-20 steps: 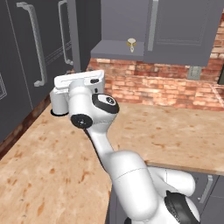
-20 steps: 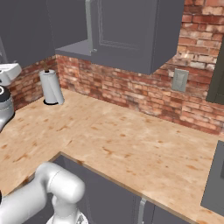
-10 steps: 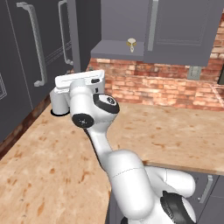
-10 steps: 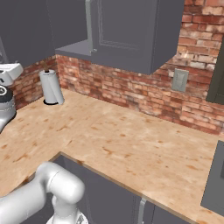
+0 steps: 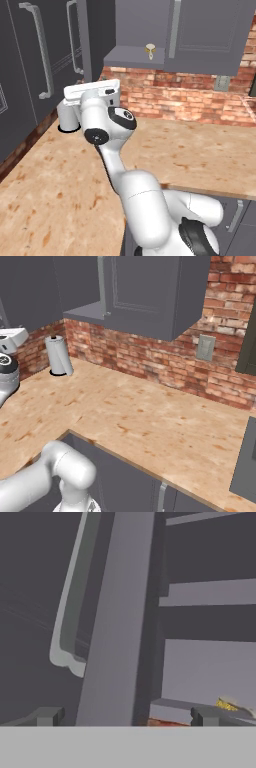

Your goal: Pick up the dish brush and sponge from the sink, and place them back in the cabinet, and close the cabinet doors.

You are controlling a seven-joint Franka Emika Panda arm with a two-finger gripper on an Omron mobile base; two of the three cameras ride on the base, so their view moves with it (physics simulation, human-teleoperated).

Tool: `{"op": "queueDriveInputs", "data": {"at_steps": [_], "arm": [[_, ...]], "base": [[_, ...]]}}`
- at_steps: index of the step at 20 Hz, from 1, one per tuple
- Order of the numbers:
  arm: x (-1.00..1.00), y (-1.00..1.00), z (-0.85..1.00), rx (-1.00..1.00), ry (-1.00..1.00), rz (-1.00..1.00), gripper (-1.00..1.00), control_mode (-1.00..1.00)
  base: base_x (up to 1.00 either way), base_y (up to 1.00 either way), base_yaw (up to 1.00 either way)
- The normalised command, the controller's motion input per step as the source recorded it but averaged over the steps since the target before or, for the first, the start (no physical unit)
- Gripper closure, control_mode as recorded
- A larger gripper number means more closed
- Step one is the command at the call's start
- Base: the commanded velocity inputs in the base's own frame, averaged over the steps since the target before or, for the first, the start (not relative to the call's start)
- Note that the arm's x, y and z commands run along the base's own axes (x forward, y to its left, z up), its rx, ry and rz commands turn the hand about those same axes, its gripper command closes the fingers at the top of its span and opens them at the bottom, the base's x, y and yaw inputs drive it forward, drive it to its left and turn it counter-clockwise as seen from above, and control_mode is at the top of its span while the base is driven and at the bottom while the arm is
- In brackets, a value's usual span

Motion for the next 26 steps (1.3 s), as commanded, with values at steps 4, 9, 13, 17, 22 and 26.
{"op": "queueDriveInputs", "data": {"at_steps": [4, 9, 13, 17, 22, 26], "arm": [[0.05, -0.02, -0.09, 0.00, 0.00, -0.03, -1.00, -1.00], [0.01, -0.07, -0.06, 0.00, 0.00, -0.07, -1.00, -1.00], [0.00, -0.14, -0.01, 0.00, -0.02, -0.08, -1.00, -1.00], [0.01, -0.17, 0.00, 0.00, -0.02, -0.09, -1.00, -1.00], [0.01, -0.17, 0.00, 0.00, -0.02, -0.10, -1.00, -1.00], [0.00, -0.26, -0.01, 0.00, -0.03, -0.08, -1.00, -1.00]], "base": [[0.00, 0.00, 0.00], [0.00, 0.00, 0.00], [0.00, 0.00, 0.00], [0.00, 0.00, 0.00], [0.00, 0.00, 0.00], [0.00, 0.00, 0.00]]}}
